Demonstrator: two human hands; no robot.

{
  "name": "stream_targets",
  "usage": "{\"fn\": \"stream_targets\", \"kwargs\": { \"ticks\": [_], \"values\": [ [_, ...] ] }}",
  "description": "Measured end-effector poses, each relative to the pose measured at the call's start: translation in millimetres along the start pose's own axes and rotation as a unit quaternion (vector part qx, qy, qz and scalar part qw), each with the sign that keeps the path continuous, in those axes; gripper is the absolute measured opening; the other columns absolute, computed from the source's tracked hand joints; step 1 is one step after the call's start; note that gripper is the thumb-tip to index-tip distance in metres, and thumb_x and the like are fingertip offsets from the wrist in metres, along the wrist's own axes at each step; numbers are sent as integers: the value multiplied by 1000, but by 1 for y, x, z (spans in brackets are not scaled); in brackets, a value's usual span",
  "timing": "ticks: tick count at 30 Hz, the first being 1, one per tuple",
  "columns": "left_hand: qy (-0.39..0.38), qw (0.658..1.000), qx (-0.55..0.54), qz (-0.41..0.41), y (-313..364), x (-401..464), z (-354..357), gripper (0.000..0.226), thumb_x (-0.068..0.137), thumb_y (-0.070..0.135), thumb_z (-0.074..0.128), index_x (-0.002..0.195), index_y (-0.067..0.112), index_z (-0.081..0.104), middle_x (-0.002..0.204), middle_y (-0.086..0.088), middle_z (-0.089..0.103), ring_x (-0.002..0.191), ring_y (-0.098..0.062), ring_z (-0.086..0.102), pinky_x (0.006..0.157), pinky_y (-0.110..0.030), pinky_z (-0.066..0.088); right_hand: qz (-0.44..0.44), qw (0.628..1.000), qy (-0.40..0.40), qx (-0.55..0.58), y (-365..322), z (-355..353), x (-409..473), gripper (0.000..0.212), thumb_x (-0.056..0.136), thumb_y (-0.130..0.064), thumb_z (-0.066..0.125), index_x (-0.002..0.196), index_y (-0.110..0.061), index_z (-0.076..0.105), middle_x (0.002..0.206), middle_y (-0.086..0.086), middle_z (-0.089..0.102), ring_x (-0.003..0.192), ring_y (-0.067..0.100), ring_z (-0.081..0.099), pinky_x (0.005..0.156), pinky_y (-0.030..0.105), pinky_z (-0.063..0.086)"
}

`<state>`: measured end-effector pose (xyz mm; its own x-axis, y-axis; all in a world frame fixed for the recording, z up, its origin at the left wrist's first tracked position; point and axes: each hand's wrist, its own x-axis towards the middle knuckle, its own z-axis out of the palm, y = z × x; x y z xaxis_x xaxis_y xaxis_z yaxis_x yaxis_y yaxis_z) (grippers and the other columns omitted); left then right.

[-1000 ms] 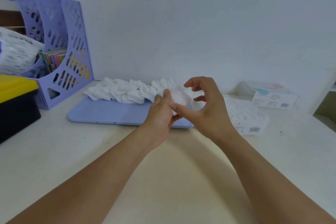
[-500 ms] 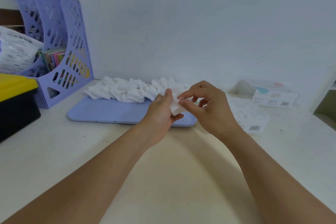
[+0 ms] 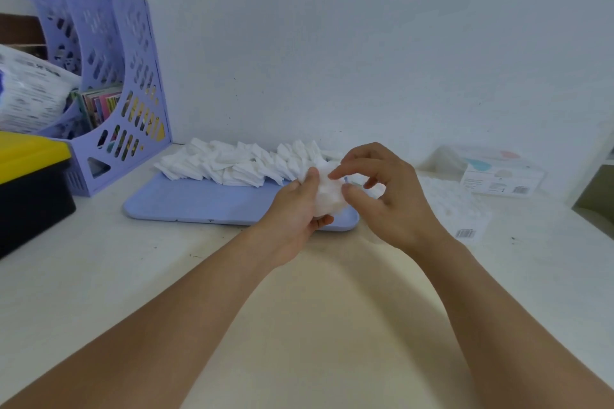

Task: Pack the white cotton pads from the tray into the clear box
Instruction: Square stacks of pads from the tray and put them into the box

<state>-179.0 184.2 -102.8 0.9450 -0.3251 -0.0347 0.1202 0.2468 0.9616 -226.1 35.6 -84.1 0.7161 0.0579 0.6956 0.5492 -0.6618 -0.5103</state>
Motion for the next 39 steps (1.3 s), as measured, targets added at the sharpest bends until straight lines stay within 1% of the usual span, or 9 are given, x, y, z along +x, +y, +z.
{"fn": "stream_targets", "kwargs": {
  "ticks": [2,4,6,10,16,19,23,29,39],
  "values": [
    [2,1000,17,14,-1,1,0,38,108,40,39,127,14,59,112,-4,72,95,-15,67,66,-25,53,67,997,25,32,-3,4,2,9,88,-27,71,94,-22,76,101,-9,68,93,9,65,72,18,47],
    [10,998,46,36,-2,2,1,39,107,40,39,132,13,55,121,-6,69,104,-17,68,67,-24,54,135,989,48,34,-1,6,3,19,85,-40,79,90,-22,73,93,-8,71,81,9,65,67,18,48],
    [4,996,72,57,-4,2,1,38,107,40,40,132,14,51,124,-5,67,109,-16,67,71,-24,56,157,985,57,42,2,7,4,21,81,-35,84,83,-18,73,84,-4,72,72,14,65,62,17,48],
    [-9,988,123,91,-7,1,2,34,107,38,41,131,15,46,120,3,63,107,-10,65,76,-24,58,140,986,88,30,3,5,4,12,80,-20,85,77,-17,74,75,-7,72,64,9,65,58,16,47],
    [-16,983,155,99,-9,3,-1,35,107,37,42,130,11,45,128,0,62,113,-11,63,89,-35,60,40,997,61,-17,7,4,4,19,80,-13,85,92,-25,76,95,-10,67,77,7,62,65,10,42],
    [-19,981,164,102,-10,5,-2,31,106,40,44,125,15,47,124,-1,64,114,-17,64,99,-47,55,55,997,42,-29,12,5,4,15,81,-16,86,93,-21,79,96,-8,66,79,8,61,67,8,42],
    [-27,975,190,108,-10,6,-4,28,105,41,46,117,16,48,124,-5,64,115,-22,63,99,-54,52,77,996,45,-9,14,5,5,8,83,-14,83,84,-17,76,94,-6,68,78,8,62,67,8,42],
    [-42,967,224,116,-12,6,-5,30,105,41,45,118,14,49,117,-8,65,103,-19,65,96,-52,54,75,996,21,-35,14,3,5,9,89,-10,75,83,-15,70,91,-7,68,80,3,61,68,8,42],
    [-50,960,242,133,-13,7,-6,26,103,47,46,109,22,50,113,-10,65,108,-28,64,96,-54,52,115,992,2,-46,19,4,5,9,88,-19,79,84,-20,71,95,-9,68,82,3,62,68,12,45]
  ]
}}
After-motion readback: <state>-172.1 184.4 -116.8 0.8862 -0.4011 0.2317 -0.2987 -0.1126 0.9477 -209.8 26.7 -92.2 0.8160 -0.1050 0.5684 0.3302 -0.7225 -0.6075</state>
